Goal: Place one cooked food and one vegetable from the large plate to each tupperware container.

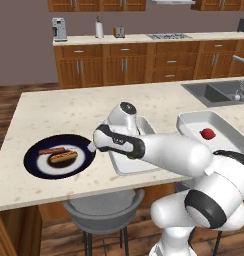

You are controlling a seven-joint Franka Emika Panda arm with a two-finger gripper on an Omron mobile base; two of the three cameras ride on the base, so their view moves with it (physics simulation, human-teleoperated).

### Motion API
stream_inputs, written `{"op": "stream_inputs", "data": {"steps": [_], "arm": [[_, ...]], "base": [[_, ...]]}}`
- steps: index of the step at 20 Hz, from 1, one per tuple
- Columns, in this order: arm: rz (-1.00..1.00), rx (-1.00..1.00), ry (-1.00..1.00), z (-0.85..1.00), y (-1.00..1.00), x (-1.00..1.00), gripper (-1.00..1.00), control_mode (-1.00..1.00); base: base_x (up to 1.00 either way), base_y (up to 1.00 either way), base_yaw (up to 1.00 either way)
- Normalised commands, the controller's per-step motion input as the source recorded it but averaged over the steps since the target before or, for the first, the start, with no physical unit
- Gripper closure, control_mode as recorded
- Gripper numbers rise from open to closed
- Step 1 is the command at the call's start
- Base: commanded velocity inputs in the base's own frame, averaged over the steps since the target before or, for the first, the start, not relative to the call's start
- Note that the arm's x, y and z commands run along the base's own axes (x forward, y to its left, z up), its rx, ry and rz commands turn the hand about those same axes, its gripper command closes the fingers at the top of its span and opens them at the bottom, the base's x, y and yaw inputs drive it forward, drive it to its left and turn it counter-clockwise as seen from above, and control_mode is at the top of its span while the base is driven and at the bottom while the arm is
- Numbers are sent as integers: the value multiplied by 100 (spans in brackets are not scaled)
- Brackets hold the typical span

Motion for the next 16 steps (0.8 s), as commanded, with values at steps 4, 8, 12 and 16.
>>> {"op": "stream_inputs", "data": {"steps": [4, 8, 12, 16], "arm": [[9, -31, 25, 7, 99, 20, -100, -100], [4, -28, 17, 16, 82, 13, -100, -100], [2, -9, 11, -3, 54, 29, -100, -100], [9, 0, 10, -26, 16, 43, -100, -100]], "base": [[0, 0, 0], [0, 0, 0], [0, 0, 0], [0, 0, 0]]}}
